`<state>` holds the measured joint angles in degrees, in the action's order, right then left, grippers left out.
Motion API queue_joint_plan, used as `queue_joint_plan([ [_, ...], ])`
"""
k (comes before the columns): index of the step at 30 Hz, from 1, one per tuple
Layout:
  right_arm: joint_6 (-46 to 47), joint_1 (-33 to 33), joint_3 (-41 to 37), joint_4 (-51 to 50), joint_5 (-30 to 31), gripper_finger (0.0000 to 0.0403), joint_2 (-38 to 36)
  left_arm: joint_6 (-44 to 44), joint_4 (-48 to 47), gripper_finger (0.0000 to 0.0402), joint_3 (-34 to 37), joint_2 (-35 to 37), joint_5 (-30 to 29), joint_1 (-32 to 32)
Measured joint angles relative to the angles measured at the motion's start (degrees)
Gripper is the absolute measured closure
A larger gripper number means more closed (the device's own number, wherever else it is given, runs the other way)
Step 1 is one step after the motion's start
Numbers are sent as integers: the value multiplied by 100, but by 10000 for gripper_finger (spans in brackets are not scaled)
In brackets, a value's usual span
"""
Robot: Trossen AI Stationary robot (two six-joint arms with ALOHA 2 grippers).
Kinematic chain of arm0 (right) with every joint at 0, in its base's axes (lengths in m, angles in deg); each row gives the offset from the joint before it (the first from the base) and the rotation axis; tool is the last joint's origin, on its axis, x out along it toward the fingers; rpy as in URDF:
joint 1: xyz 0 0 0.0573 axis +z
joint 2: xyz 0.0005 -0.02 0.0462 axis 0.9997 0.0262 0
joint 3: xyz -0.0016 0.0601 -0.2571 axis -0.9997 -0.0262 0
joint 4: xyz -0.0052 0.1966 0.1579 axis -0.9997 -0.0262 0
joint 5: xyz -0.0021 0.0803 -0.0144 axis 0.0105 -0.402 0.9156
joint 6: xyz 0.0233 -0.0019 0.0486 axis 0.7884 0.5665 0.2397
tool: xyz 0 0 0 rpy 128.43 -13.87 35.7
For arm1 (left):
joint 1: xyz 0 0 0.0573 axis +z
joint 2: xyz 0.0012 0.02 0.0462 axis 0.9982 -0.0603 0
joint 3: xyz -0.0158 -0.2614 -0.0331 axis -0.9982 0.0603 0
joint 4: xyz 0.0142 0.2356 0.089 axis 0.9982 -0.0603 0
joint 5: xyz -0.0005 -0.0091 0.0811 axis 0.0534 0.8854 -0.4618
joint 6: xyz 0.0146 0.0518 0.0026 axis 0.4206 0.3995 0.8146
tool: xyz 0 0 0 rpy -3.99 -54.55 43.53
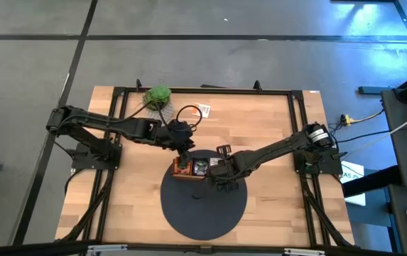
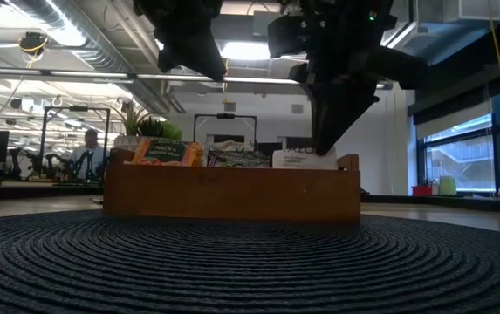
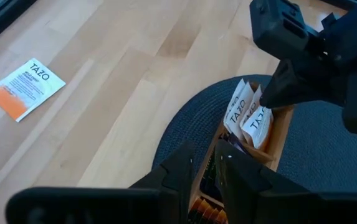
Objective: Pick & Place Tea
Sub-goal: Put the right white tea bag into the right slot of the wooden organizer, then put the white tea bag into the right slot of the wooden organizer
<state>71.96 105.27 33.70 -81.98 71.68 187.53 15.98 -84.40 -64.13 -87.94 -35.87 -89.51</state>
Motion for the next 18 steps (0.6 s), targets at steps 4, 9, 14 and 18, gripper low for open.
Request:
queue_joint_plan([
  [4,31,-7,81,-251,6,329,0,4,0,334,0,0,0,0],
  [9,18,-7,545,-677,11,286,0,6,-10,336,0,0,0,0],
  [14,-141,-78,1214,-1012,11,271,-4,6,-14,338,0,0,0,0],
  [18,-129,-404,1500,-1361,-242,270,-174,-36,-19,338,0,0,3,0],
])
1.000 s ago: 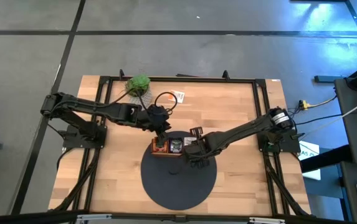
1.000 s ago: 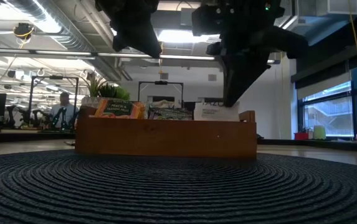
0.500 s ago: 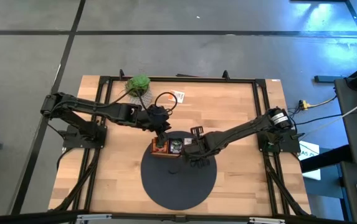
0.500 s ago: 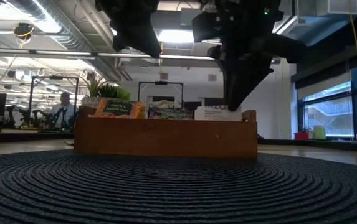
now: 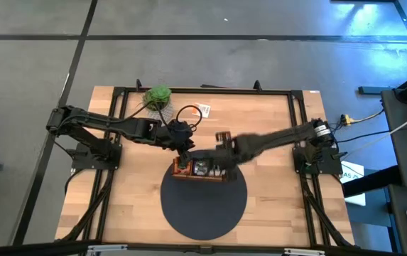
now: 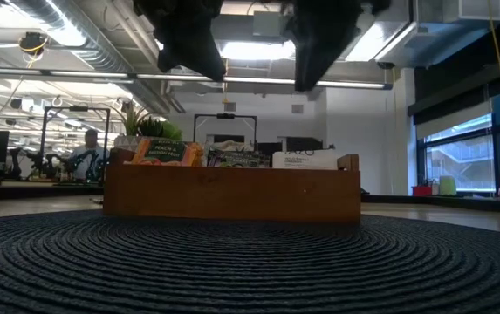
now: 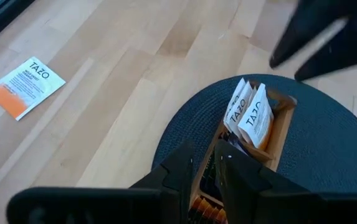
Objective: Pick & Place Tea
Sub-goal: Put the white tea bag into the right slot of the wooden organizer
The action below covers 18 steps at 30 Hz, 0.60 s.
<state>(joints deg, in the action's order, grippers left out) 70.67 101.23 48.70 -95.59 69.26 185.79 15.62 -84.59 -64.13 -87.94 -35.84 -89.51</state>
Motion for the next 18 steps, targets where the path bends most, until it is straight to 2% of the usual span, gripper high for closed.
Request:
queue_joint_plan([
  [4,27,-530,-143,43,-770,270,-468,-142,-61,336,0,0,6,0],
  [10,613,-1321,-908,854,-771,270,-1199,-266,-78,334,0,0,-111,86],
  [15,753,-1697,-1875,1695,-816,270,-1586,-149,352,338,0,0,-302,277],
  [18,772,-2039,-2524,2113,-1127,270,-1837,-169,575,338,0,0,-323,447],
])
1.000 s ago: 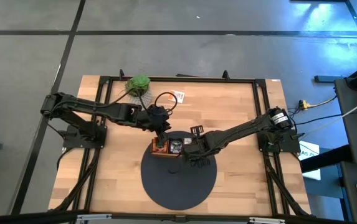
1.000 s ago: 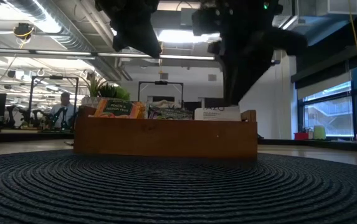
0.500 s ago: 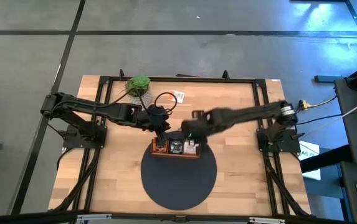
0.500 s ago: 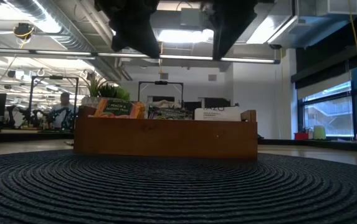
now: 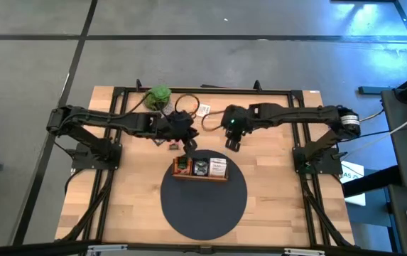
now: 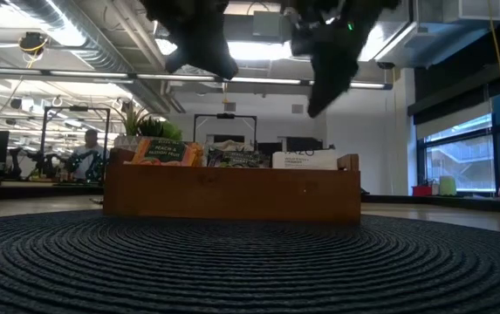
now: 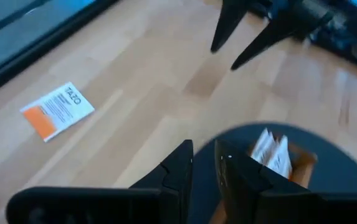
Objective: Pick & Place Tea
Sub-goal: Put the white tea bag into the right slot of the wooden organizer
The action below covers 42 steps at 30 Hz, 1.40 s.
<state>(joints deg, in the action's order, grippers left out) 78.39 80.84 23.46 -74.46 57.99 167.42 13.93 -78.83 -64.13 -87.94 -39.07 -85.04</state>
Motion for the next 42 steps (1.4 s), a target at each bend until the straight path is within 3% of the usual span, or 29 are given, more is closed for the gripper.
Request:
queue_joint_plan([
  [2,26,-219,-427,278,-233,270,-227,-172,77,336,0,0,85,154],
  [7,-10,-509,-1155,945,-338,270,-711,-292,167,339,0,-70,1039,915],
  [18,-474,-928,-1273,1671,-323,270,-819,286,434,379,-6,-1247,2429,2788],
  [26,-309,-1303,-1273,2084,-324,269,-819,1635,-351,398,-1319,-2640,2579,3290],
  [32,36,-1531,-1273,2207,-317,269,-819,2081,-1327,398,-2361,-3578,2414,3349],
  [42,155,-1580,-1273,2194,-320,269,-819,2097,-1602,399,-2732,-4170,2230,3390],
])
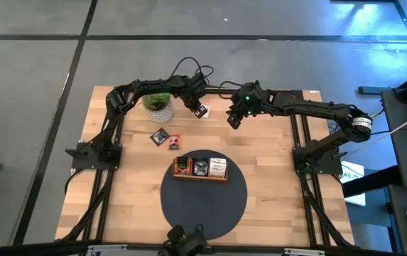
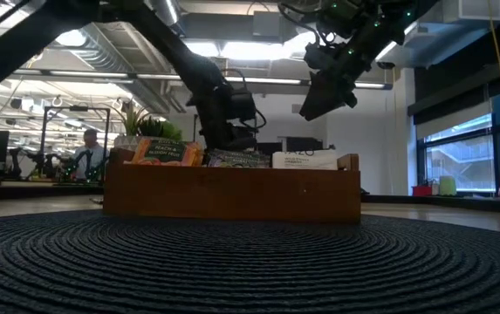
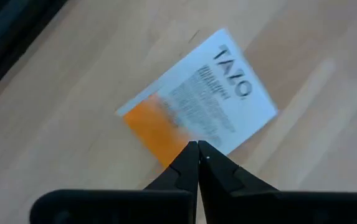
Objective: Pick & Place Tea
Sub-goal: Put the white tea bag into the right slot of the wooden organizer
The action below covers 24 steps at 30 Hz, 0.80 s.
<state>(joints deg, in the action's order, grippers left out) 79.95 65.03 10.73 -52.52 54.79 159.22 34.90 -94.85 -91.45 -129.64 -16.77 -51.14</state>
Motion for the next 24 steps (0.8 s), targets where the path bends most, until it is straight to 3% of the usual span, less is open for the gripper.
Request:
queue_joint_plan([
  [16,2,0,0,-18,-8,269,0,51,-755,399,28,-127,-192,-86],
  [24,55,2,0,-108,-15,270,2,203,-634,399,52,-100,-386,-258],
])
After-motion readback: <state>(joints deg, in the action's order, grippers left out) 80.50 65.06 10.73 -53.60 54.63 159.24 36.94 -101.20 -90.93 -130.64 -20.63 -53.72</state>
